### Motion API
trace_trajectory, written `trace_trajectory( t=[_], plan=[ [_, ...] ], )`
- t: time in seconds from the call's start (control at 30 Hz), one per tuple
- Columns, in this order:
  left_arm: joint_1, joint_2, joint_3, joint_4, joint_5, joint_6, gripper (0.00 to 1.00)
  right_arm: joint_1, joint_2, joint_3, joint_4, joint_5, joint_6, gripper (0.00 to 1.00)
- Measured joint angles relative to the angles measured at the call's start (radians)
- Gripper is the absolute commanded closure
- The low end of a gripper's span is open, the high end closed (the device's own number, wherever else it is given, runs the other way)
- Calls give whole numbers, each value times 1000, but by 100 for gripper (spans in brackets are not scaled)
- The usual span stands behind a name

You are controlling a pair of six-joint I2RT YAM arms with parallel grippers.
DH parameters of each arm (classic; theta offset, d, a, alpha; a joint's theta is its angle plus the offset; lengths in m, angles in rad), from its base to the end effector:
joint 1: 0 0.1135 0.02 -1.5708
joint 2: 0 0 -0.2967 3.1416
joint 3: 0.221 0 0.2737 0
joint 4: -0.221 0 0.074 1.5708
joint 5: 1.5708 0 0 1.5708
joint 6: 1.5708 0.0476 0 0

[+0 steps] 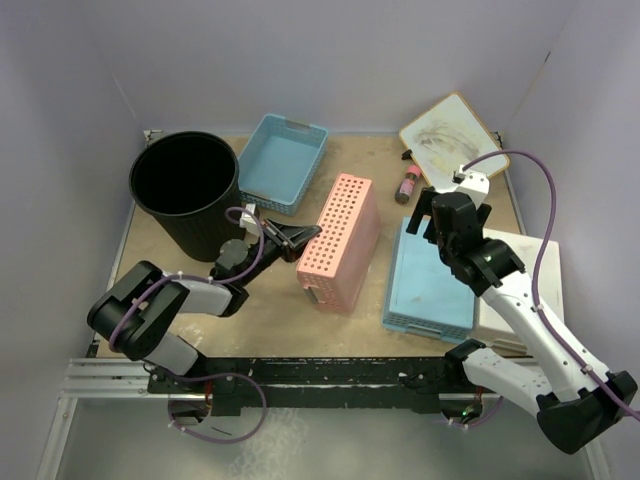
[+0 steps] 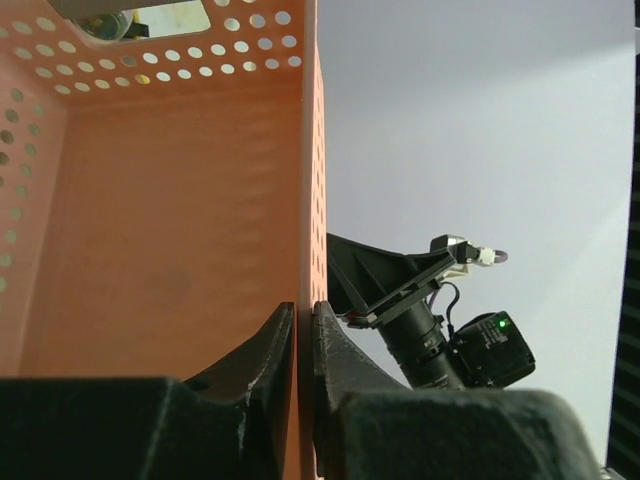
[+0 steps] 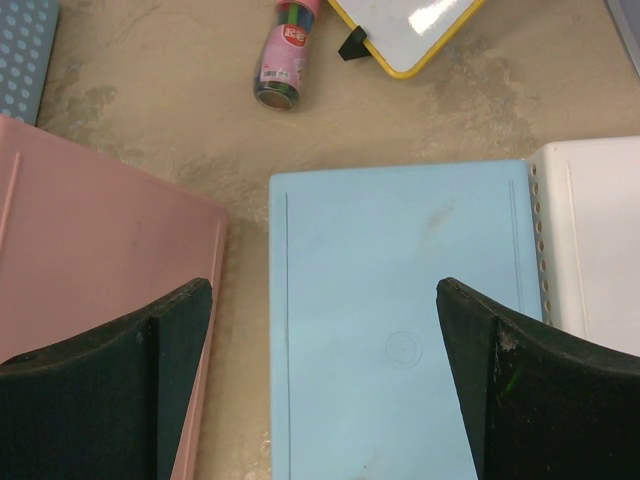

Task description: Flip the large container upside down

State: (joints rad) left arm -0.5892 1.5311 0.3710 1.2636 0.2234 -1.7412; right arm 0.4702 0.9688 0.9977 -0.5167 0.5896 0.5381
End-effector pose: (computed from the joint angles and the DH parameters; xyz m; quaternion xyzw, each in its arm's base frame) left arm 0.2349 -0.1697 0.2015 -0.2930 0.6031 -0.7077 0.2226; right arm 0.2059 0.0749 0.3725 0.1775 0.8144 0.0202 0.5521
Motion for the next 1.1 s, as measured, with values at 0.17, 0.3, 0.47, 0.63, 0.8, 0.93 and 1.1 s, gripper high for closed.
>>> trace_trajectory(
  t=[0.17, 0.3, 0.47, 0.63, 0.8, 0.93, 1.1],
  plan=[
    [0, -72, -3, -130, -17, 131, 84, 0, 1, 0, 5, -1, -4, 4],
    [-2, -119, 19, -354, -35, 278, 81, 0, 12, 0, 11, -1, -10, 4],
    [-1, -142, 102, -659, -82, 450, 73, 0, 15, 0, 16, -5, -14, 4],
    [-2, -184, 212, -912, -137, 607, 54, 0, 16, 0, 21, -6, -15, 4],
    [-2, -229, 326, -1138, -209, 753, 44, 0, 20, 0, 23, -13, -19, 4],
    [-2, -253, 380, -1262, -254, 842, 42, 0, 34, 0, 30, -35, -26, 4],
    [-21, -265, 446, -1394, -285, 925, 41, 0, 70, 0, 55, -103, -60, 5]
  ],
)
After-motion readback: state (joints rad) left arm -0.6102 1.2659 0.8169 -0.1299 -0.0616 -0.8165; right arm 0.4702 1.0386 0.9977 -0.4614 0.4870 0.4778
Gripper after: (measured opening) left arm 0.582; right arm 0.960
